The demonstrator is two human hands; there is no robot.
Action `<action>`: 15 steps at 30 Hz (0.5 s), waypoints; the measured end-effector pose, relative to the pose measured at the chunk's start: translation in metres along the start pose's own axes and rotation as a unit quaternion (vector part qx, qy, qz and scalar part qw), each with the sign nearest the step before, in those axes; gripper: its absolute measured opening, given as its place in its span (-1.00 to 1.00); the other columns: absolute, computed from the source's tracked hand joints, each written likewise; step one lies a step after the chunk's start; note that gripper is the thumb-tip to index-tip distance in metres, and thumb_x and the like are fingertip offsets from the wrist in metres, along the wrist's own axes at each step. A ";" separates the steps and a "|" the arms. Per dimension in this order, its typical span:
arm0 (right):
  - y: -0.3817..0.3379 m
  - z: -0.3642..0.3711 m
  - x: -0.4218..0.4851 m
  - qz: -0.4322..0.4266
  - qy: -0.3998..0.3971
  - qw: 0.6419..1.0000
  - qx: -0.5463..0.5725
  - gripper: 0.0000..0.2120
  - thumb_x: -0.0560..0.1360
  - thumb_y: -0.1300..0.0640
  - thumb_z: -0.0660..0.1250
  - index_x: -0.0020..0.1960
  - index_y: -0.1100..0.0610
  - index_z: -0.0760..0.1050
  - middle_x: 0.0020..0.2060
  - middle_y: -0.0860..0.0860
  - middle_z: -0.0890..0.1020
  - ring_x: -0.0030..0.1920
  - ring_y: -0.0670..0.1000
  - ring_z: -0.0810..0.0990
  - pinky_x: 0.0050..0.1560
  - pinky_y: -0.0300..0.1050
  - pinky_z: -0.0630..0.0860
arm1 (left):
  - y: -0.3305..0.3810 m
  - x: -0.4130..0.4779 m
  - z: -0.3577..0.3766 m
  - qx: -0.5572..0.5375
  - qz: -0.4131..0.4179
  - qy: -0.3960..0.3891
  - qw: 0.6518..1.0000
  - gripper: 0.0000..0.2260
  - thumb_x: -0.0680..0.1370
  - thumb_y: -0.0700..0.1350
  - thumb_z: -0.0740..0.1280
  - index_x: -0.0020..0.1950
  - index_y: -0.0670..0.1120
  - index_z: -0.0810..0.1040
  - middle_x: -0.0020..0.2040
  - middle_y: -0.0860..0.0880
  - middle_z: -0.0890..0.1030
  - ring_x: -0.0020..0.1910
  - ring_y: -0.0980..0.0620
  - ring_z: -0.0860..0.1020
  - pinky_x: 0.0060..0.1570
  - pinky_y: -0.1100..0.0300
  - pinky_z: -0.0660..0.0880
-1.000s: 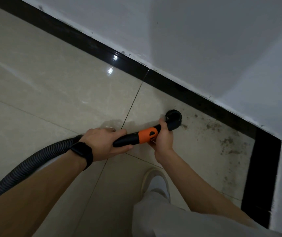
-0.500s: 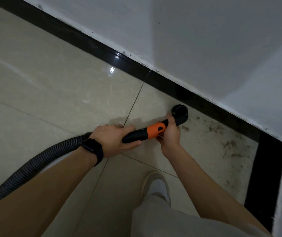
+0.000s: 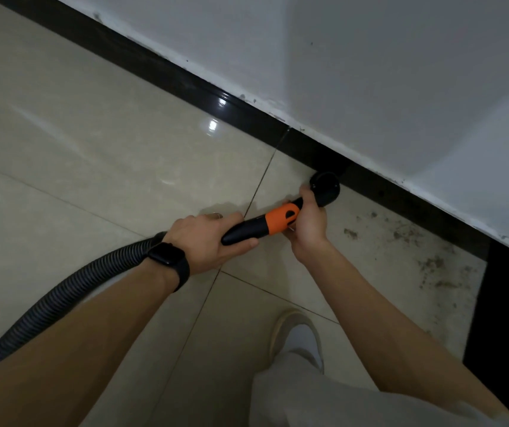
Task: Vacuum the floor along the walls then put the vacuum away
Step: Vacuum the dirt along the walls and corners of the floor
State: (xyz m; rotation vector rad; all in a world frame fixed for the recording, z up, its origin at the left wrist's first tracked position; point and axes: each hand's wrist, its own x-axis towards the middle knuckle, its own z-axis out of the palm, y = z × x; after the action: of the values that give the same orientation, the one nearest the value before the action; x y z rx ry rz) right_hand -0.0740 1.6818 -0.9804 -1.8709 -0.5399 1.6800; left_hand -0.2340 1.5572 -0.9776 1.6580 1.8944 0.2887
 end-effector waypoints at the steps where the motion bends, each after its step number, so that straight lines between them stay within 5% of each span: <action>1: 0.001 0.006 -0.002 0.000 -0.002 1.000 -0.002 -0.60 0.63 -0.02 0.36 0.37 0.19 0.46 -0.16 0.05 0.65 -0.29 -0.08 0.67 -0.41 -0.19 0.58 | -0.004 -0.002 -0.002 0.003 -0.001 0.009 1.000 -0.56 0.38 0.57 -0.13 -0.07 0.28 0.21 -0.30 0.12 0.45 -0.37 0.07 0.46 -0.38 0.19 0.32; 9: 0.010 0.038 -0.024 0.017 -0.044 0.999 0.009 -0.61 0.65 -0.01 0.35 0.39 0.13 0.41 -0.17 0.03 0.69 -0.30 -0.14 0.71 -0.33 -0.13 0.62 | -0.037 -0.020 -0.017 0.026 -0.014 0.037 0.999 -0.49 0.38 0.58 -0.14 -0.03 0.24 0.28 -0.30 0.13 0.46 -0.36 0.09 0.46 -0.37 0.19 0.34; 15: 0.038 0.004 -0.049 0.054 -0.008 0.998 0.023 -0.83 0.67 -0.03 0.33 0.14 0.05 0.44 -0.27 0.01 0.73 -0.31 -0.14 0.73 -0.34 -0.11 0.63 | -0.036 -0.037 -0.011 0.065 0.038 -0.030 0.997 -0.50 0.34 0.58 -0.19 -0.03 0.28 0.23 -0.25 0.12 0.44 -0.33 0.02 0.50 -0.32 0.16 0.34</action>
State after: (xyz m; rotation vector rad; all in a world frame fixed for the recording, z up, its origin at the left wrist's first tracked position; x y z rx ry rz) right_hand -0.0869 1.6223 -0.9684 -1.8849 -0.4102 1.7628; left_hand -0.2679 1.5169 -0.9769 1.8082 1.8425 0.1472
